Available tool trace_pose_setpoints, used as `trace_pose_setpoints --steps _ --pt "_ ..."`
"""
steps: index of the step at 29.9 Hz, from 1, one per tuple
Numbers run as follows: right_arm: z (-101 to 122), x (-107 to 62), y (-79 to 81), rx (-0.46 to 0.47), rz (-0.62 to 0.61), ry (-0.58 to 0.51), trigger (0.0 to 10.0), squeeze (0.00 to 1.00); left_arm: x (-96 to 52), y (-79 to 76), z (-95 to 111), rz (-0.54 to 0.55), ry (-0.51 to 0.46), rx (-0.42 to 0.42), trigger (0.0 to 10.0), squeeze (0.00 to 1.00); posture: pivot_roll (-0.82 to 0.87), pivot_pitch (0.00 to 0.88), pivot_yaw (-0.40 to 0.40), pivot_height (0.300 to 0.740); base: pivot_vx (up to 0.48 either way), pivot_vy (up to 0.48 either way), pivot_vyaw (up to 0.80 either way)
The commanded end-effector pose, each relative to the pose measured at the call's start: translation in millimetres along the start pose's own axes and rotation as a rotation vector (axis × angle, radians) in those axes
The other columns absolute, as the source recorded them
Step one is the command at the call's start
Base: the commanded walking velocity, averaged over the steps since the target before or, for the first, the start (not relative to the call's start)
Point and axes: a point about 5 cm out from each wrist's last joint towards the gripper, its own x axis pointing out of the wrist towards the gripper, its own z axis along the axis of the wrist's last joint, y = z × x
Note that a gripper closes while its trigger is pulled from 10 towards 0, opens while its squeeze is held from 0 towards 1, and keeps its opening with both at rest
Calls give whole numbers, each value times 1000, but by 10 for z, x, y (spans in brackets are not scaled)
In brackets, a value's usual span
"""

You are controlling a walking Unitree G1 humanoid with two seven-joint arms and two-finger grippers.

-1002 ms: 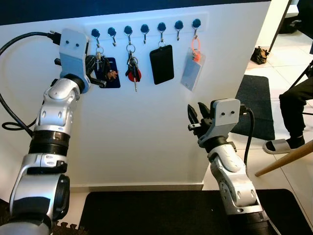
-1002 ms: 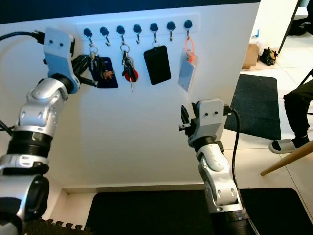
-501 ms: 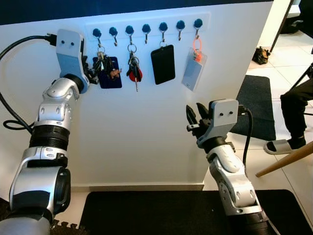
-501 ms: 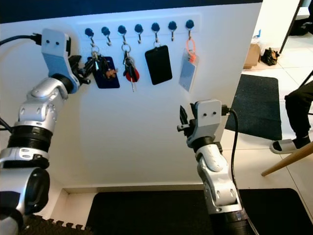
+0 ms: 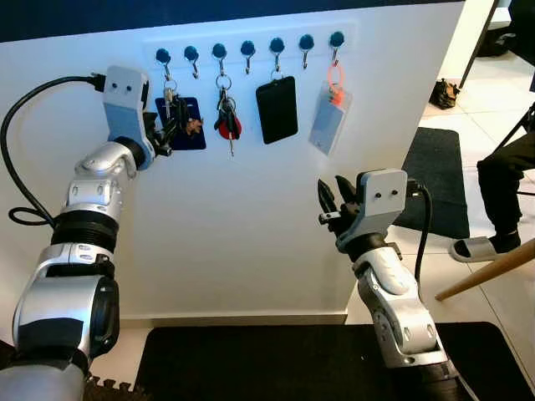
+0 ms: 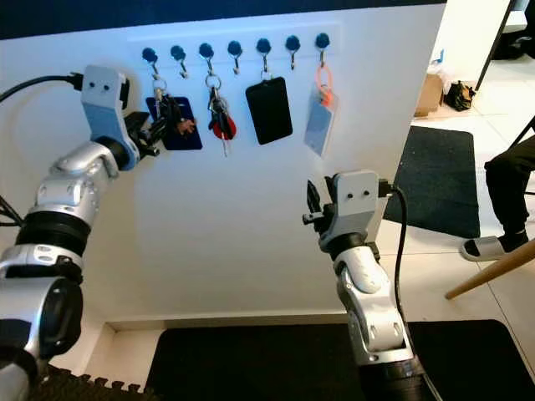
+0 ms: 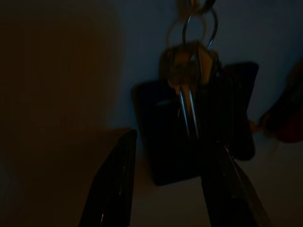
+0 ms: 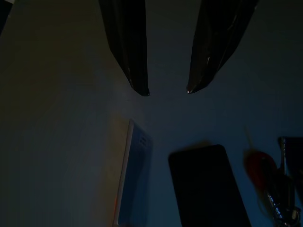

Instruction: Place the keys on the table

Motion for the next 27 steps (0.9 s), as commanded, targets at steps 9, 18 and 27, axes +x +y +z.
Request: trace_pose_setpoints --steps 9,18,27 --pt "-23 -34 16 9 0 13 10000 0 24 55 147 10 -41 18 10000 0 61 268 125 740 0 0 0" --pt "-22 -73 -17 4 -19 12 10000 0 -208 217 268 -143 -64 99 10000 0 63 265 137 740 0 0 0" --pt "-32 -48 6 12 -4 14 10000 0 -447 212 88 -224 0 183 10000 0 78 264 116 740 0 0 0"
